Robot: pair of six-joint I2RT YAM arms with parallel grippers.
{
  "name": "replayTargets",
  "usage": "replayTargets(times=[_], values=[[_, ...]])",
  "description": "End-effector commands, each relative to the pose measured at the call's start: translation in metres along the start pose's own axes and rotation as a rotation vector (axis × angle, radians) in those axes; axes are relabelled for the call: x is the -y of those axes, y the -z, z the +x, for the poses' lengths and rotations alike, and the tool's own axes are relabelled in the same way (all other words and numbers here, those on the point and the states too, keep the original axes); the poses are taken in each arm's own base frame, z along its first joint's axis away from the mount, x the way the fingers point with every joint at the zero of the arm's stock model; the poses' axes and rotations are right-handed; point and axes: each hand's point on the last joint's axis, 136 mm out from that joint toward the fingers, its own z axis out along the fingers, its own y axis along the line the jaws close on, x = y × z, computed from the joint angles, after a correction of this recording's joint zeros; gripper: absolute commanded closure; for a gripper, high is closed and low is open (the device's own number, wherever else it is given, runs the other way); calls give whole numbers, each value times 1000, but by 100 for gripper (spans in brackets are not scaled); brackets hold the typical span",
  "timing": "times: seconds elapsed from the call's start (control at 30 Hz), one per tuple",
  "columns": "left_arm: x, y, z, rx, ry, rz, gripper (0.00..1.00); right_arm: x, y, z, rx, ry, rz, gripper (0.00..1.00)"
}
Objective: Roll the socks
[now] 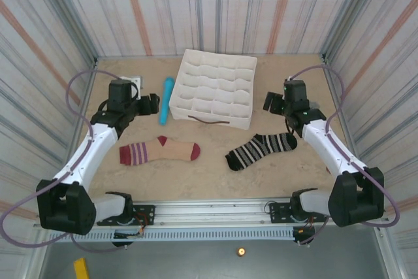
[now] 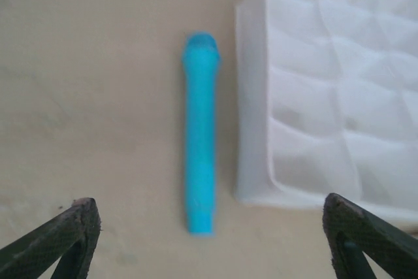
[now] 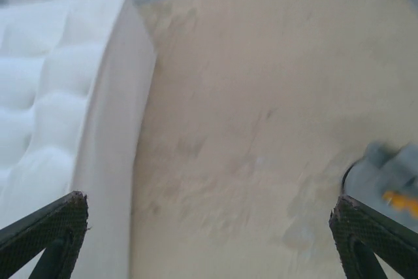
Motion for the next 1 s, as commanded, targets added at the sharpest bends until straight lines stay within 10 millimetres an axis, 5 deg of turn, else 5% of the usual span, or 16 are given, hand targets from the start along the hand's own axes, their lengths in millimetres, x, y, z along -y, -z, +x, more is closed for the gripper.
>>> replayTargets(times=[0.0, 0.37, 0.77, 0.97], values=[[37, 26, 38, -204, 111, 160, 13, 3, 20, 59, -256, -132, 22, 1], [139, 47, 96, -431, 275, 472, 30, -6, 38, 106, -333, -199, -11, 8], [197, 32, 164, -588, 402, 508, 43, -27, 45, 144, -378, -137, -86, 43], [224, 16, 181, -629, 456, 529, 50, -36, 48, 160, -405, -135, -138, 46]])
